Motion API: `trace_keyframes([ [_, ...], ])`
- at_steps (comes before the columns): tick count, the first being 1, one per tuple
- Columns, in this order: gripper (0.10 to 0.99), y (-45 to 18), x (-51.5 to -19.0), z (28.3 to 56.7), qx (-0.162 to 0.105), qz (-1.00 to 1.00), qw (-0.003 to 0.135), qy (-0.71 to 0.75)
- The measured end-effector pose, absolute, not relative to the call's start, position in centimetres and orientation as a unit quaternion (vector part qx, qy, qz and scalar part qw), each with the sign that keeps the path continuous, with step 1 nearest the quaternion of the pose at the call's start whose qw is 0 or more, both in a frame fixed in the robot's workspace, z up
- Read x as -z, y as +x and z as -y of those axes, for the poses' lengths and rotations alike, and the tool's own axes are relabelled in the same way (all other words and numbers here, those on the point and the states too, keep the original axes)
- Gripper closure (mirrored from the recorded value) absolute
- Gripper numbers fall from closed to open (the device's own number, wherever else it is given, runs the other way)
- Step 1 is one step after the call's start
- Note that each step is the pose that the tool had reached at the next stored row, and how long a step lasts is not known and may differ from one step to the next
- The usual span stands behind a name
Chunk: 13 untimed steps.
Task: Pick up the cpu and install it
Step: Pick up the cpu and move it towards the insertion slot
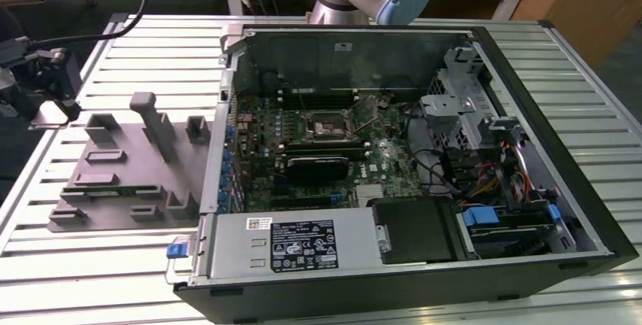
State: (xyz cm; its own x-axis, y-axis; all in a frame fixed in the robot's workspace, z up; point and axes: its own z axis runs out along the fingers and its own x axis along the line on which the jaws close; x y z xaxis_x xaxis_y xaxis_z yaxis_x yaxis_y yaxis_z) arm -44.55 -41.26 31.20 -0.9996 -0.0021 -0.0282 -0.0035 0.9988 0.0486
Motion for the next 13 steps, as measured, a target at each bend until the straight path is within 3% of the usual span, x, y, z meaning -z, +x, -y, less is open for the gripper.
trace_keyframes([
  [13,0.541,-44.5,-34.6,41.3,-0.024,-1.0,0.014,-0.001],
])
